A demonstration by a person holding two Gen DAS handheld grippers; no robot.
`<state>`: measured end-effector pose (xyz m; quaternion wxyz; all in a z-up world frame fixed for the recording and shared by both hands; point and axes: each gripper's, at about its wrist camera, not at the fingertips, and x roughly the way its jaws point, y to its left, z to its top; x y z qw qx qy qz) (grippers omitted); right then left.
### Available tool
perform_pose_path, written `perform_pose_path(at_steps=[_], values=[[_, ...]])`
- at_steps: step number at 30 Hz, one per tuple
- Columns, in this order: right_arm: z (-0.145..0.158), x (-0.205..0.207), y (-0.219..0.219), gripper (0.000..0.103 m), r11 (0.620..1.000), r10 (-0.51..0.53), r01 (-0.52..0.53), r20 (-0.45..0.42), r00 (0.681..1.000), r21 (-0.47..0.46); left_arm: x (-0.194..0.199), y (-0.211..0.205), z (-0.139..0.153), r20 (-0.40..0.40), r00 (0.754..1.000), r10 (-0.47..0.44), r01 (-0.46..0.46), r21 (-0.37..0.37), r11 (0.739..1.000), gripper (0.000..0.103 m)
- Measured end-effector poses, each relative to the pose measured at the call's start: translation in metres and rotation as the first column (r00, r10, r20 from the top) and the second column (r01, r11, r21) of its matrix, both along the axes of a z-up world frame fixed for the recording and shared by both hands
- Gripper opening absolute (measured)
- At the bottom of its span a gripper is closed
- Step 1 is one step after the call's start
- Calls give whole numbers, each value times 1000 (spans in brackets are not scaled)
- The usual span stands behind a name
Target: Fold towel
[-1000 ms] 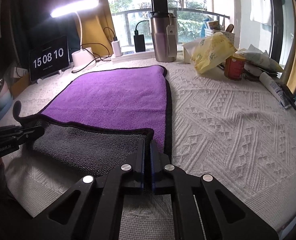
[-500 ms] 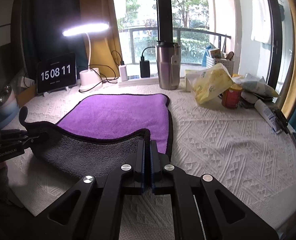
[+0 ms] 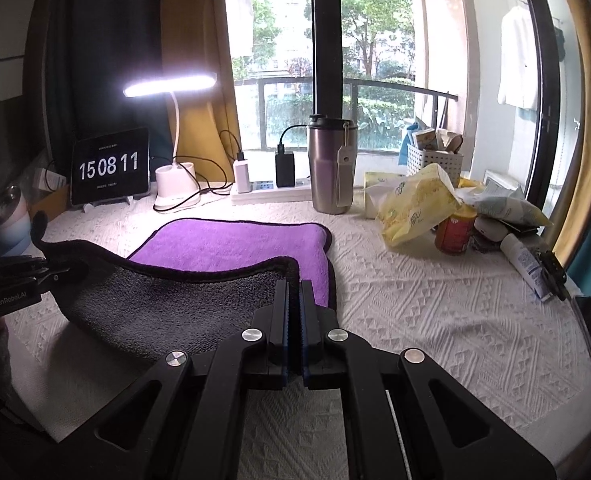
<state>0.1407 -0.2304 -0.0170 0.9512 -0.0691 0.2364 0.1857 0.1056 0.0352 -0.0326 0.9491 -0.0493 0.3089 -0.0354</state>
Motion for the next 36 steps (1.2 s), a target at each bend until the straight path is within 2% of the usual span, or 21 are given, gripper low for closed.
perform_pose_path(at_steps=[21, 25, 36], values=[[16, 44, 13, 5, 999, -31, 35, 79, 996, -41, 28, 14, 22, 100, 995, 25, -27, 16, 1000, 12], [17, 53, 16, 5, 998, -38, 43, 90, 995, -51, 36, 13, 27, 133, 991, 22, -28, 46, 999, 12], [25, 78, 28, 5, 994, -50, 63, 150, 987, -85, 62, 18, 36, 186, 982, 30, -42, 65, 997, 12]])
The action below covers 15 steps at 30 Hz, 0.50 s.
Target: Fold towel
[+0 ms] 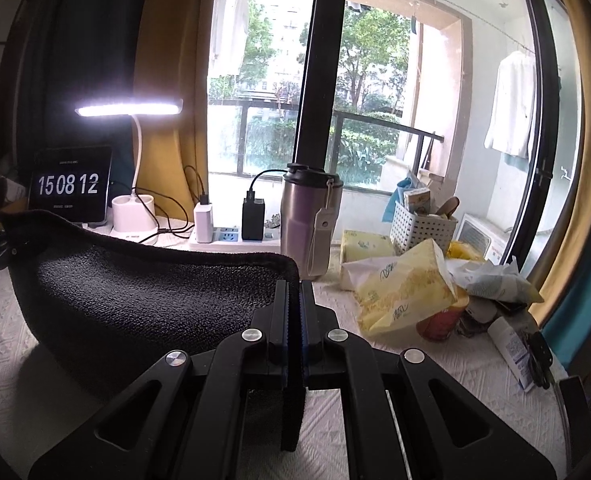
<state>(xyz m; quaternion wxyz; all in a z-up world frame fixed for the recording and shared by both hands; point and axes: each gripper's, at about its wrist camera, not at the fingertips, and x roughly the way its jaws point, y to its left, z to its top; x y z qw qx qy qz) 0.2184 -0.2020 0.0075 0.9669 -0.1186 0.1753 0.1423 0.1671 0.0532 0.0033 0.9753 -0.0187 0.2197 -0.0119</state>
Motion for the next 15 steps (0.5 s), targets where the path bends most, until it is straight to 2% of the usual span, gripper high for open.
perform_pose_path(at_steps=[15], values=[[1, 33, 15, 5, 1000, 12, -12, 0, 1000, -16, 31, 6, -2, 34, 999, 22, -25, 68, 997, 12]])
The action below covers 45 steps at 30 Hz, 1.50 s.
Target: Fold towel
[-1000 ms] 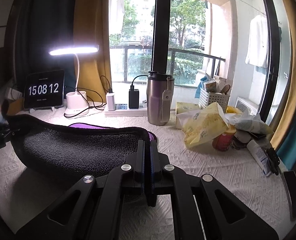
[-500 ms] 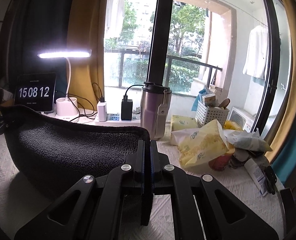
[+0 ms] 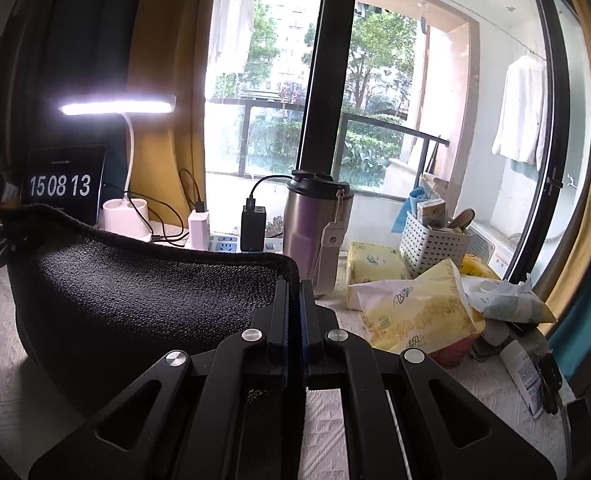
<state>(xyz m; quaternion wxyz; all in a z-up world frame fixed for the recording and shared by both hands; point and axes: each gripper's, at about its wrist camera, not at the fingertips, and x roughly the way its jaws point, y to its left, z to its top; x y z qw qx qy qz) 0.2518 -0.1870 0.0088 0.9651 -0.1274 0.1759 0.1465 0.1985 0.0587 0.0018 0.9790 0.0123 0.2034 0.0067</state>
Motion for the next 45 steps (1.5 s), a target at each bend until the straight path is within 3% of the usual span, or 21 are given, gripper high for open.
perform_pose_path(at_steps=[12, 17, 25, 37, 45], values=[[-8, 36, 10, 5, 999, -3, 2, -28, 1000, -42, 39, 5, -15, -47, 999, -1, 2, 25, 1000, 12], [-17, 51, 12, 5, 998, -7, 4, -58, 998, -56, 57, 14, -27, -111, 994, -11, 9, -26, 1000, 12], [-35, 80, 20, 5, 996, -18, 6, -142, 990, -85, 82, 17, -47, -188, 982, -1, -5, -31, 1000, 13], [-70, 108, 30, 5, 986, -45, 0, -265, 963, -169, 113, 22, -75, -328, 945, 9, -25, -45, 999, 15], [-83, 123, 35, 5, 976, -76, 1, -339, 938, -217, 128, 35, -89, -421, 907, -3, -51, -115, 992, 19]])
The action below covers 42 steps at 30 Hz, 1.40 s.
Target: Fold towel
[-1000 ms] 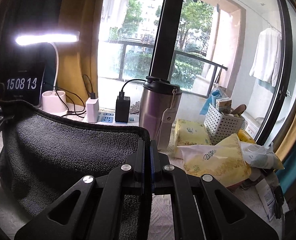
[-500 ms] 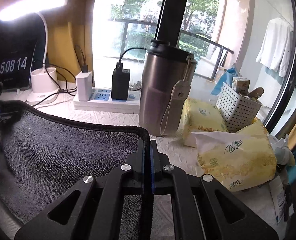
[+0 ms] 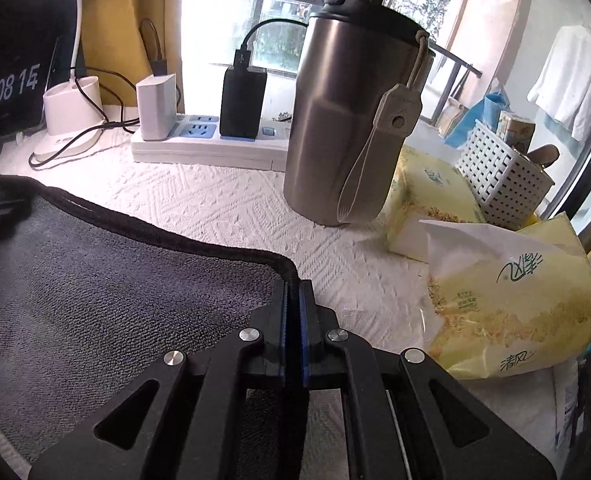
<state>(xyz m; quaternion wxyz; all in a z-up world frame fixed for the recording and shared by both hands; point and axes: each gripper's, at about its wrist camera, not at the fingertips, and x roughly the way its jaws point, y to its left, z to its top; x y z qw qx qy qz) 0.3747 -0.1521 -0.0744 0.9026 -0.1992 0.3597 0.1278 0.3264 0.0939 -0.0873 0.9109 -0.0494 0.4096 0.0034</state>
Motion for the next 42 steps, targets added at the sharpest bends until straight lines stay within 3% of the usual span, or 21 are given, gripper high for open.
perform_pose_path(at_steps=[2, 8, 12, 14, 16, 17, 20, 22, 24, 34, 38, 42], values=[[-3, 4, 0, 5, 1000, -7, 6, -20, 1000, -4, 5, 3, -4, -32, 999, 4, -5, -31, 1000, 20], [-10, 8, 2, 5, 1000, -14, 13, -48, 999, -26, 7, 4, -4, -32, 999, 12, -13, -50, 999, 22], [-10, 8, 5, 6, 999, -16, 14, -43, 999, -49, 7, 12, -3, -26, 999, 22, -25, -103, 994, 24], [-10, 7, 3, 7, 999, -17, 15, -46, 999, -45, 5, 16, -1, -18, 999, 32, -34, -111, 993, 32], [-10, 9, 1, 12, 999, -19, 18, -51, 999, -34, 5, 20, 0, -16, 999, 41, -43, -127, 991, 46], [-9, 9, 0, 13, 999, -22, 21, -53, 998, -27, 5, 22, 1, -13, 999, 46, -47, -139, 989, 47], [-8, 13, -5, 25, 999, -46, 46, -58, 997, 0, 3, 23, 2, -7, 998, 58, -59, -103, 993, 50], [-6, 16, -12, 34, 998, -61, 63, -69, 996, 32, 2, 28, 2, -8, 997, 76, -76, -101, 992, 65], [-5, 17, -17, 41, 995, -80, 83, -71, 994, 46, 0, 33, 2, -3, 995, 100, -100, -92, 991, 71], [2, 5, -18, 46, 997, -72, 73, -24, 997, 36, -4, 34, 10, 26, 994, 104, -103, -43, 994, 77], [1, 7, -20, 46, 996, -79, 80, -27, 997, 41, -9, 36, 19, 80, 991, 104, -102, -33, 994, 82], [4, 4, -24, 46, 995, -86, 86, -15, 996, 53, -16, 39, 33, 136, 986, 101, -93, -59, 994, 93]])
